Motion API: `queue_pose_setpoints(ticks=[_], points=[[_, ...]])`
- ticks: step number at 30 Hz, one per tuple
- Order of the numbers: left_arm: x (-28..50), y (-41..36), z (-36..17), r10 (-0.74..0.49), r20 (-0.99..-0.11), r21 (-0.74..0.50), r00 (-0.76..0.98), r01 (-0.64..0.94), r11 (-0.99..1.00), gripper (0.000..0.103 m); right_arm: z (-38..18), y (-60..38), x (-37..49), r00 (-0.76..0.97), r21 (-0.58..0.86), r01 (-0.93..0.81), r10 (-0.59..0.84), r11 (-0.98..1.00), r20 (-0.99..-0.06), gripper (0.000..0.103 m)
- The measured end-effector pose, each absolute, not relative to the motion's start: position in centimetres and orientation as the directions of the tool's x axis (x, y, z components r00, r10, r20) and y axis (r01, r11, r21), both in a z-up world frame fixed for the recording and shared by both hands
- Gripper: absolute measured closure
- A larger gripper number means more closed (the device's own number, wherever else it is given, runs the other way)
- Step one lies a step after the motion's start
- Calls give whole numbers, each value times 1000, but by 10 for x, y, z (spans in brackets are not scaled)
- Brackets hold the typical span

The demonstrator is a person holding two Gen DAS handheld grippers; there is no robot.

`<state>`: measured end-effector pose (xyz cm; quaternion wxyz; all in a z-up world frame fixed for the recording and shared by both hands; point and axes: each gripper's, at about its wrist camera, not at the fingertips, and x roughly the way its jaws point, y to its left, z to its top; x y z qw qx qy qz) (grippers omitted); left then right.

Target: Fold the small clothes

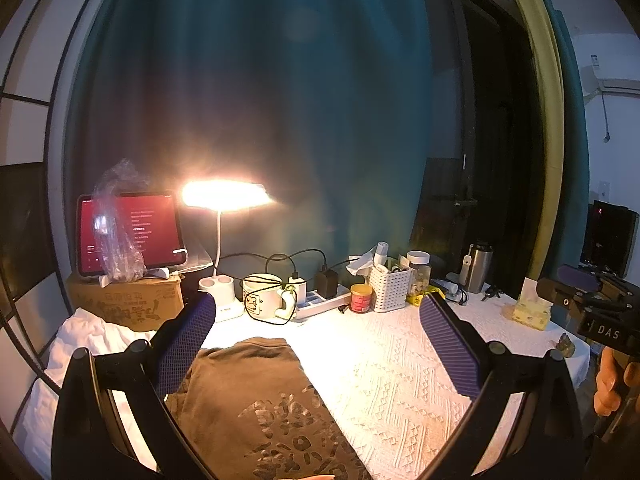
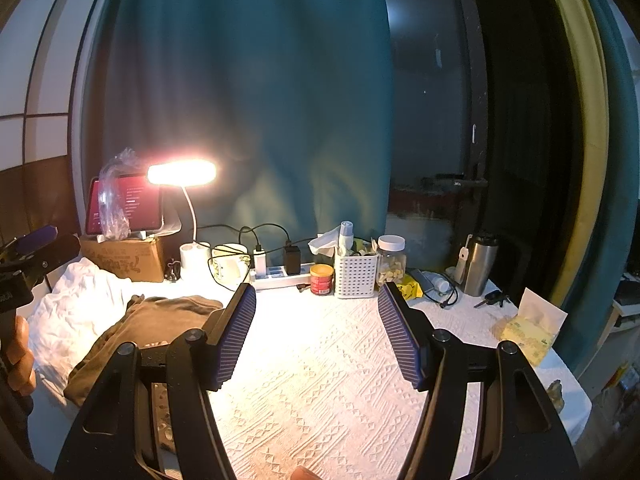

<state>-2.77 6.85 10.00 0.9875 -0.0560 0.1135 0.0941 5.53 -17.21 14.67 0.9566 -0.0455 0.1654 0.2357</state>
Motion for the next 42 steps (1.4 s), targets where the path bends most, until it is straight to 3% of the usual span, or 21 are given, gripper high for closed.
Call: queue_pose_setpoints(ticks=[42], points=[[-23, 65, 97, 149, -258, -80, 954, -175, 981, 2, 142, -173, 52, 835, 0, -455, 426, 891, -347, 36]])
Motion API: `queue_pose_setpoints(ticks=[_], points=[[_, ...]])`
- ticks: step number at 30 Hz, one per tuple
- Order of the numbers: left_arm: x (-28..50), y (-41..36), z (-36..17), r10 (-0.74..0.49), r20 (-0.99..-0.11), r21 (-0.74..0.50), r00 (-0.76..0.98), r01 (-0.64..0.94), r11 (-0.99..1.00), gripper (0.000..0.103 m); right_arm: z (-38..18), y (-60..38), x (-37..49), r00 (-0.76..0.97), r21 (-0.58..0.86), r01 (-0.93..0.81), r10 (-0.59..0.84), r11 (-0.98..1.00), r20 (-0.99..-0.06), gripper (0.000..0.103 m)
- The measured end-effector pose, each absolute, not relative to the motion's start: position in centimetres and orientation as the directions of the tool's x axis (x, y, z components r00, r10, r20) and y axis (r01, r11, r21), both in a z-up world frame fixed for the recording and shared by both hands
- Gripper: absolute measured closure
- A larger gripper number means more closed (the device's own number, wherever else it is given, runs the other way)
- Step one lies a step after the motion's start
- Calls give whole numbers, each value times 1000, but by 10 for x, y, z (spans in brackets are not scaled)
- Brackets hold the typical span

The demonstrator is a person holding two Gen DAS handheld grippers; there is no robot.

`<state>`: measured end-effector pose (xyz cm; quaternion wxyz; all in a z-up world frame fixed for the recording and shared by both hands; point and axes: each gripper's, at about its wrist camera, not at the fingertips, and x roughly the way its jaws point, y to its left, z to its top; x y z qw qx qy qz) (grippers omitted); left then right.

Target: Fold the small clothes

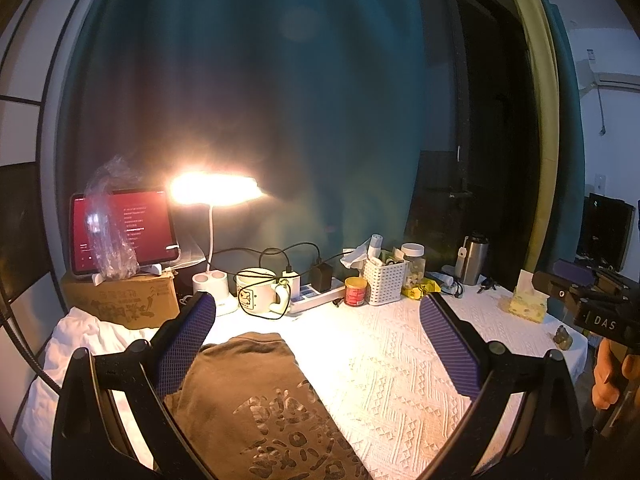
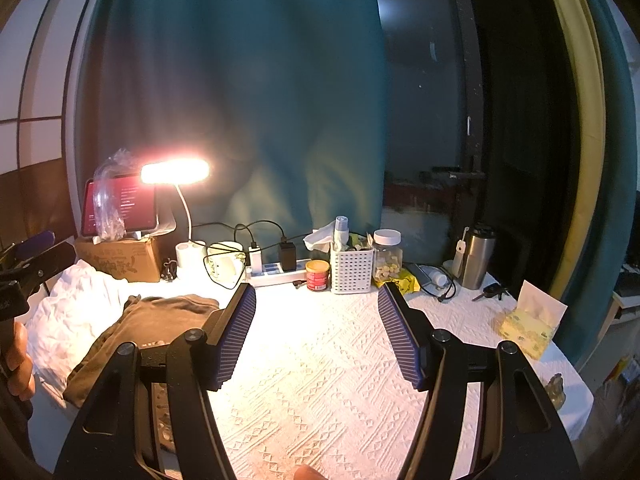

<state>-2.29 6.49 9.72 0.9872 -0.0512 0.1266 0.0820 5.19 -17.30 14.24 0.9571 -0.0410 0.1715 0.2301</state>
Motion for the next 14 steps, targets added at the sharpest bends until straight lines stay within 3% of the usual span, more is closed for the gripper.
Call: queue_pose_setpoints(ticks=[14], points=[[-22, 66, 95, 139, -266, -80, 954, -166, 983, 2, 143, -172, 50, 836, 1, -449, 421, 893, -352, 36]])
